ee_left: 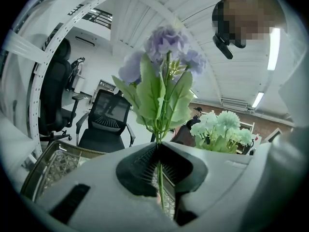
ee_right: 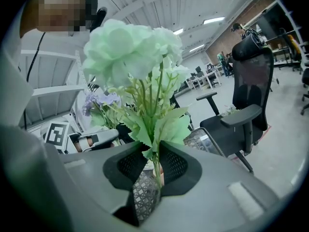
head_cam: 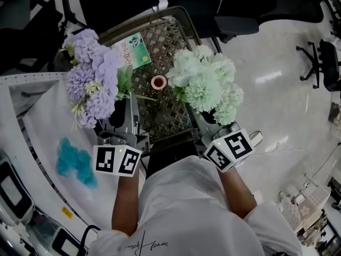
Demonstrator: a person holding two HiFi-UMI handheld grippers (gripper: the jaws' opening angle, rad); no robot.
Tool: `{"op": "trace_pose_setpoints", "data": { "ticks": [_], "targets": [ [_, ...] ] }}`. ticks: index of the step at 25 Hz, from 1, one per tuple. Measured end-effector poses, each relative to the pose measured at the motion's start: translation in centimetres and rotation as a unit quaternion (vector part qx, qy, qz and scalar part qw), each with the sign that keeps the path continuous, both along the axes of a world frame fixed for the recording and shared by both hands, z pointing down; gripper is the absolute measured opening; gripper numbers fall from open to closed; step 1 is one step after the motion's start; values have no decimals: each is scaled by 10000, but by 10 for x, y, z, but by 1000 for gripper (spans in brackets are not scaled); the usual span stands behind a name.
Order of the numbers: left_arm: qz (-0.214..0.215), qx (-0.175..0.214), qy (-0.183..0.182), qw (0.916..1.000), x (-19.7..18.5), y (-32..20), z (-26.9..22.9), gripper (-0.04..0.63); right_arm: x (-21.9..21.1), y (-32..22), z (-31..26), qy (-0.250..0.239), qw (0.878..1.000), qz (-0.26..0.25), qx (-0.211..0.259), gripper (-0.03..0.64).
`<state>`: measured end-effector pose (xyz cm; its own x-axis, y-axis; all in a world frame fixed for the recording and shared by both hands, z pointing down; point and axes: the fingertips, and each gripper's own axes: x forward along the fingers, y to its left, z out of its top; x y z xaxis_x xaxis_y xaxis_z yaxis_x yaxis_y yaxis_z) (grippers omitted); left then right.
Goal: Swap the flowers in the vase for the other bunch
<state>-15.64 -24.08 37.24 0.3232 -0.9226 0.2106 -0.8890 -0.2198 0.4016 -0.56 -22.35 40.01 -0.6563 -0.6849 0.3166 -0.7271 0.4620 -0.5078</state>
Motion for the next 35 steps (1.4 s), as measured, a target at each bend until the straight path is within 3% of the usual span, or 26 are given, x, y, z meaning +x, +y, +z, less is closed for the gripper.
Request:
{"op": "trace_pose_setpoints", "data": {
  "ticks": [30, 35],
  "targets": [
    [8, 67, 102, 9999, -3, -13, 16, 21, 7, 4, 17, 107, 9997, 210, -35, 77],
    [-22, -76, 61, 10000, 3, -30, 30, 21, 15, -14, 29, 87, 9996, 210, -162, 77]
  ]
}}
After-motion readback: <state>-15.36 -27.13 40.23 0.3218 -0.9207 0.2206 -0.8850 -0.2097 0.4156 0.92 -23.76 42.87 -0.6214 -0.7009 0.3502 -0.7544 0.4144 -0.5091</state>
